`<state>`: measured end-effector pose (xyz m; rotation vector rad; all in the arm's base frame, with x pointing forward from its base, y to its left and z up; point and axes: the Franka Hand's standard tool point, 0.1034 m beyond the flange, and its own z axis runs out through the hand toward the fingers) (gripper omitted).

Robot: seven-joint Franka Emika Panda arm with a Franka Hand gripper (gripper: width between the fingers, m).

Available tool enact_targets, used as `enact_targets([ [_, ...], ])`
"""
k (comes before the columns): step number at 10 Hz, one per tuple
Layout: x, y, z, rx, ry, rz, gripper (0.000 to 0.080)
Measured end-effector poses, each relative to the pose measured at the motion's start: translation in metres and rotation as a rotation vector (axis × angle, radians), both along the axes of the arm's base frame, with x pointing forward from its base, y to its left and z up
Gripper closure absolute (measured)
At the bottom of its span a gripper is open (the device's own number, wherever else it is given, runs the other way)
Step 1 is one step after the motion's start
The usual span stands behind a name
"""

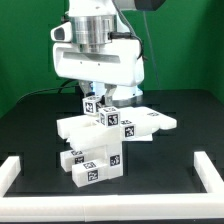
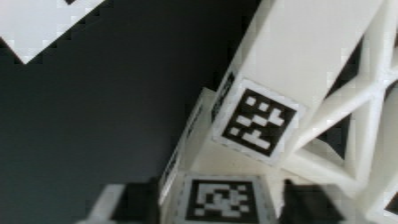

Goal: Assemble chair

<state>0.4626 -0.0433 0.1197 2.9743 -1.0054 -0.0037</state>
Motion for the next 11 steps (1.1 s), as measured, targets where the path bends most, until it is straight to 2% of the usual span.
enact_targets([
  [2,0.0,0.0,0.0,0.0,0.0,0.0,0.0182],
  [7,0.0,-0.0004,0.0002,0.005,-0.002,-0.011,0.0151],
  [8,0.0015,-0.0059,0.0023,0.062,-0.036,-0.111,0.0151],
  [9,0.0018,-0.0099,0.0021,0.085,-0.047,-0.15,0.0151],
  [11,0.0045,-0.0087,0.001,0.085,-0.064,-0.17,0.0151],
])
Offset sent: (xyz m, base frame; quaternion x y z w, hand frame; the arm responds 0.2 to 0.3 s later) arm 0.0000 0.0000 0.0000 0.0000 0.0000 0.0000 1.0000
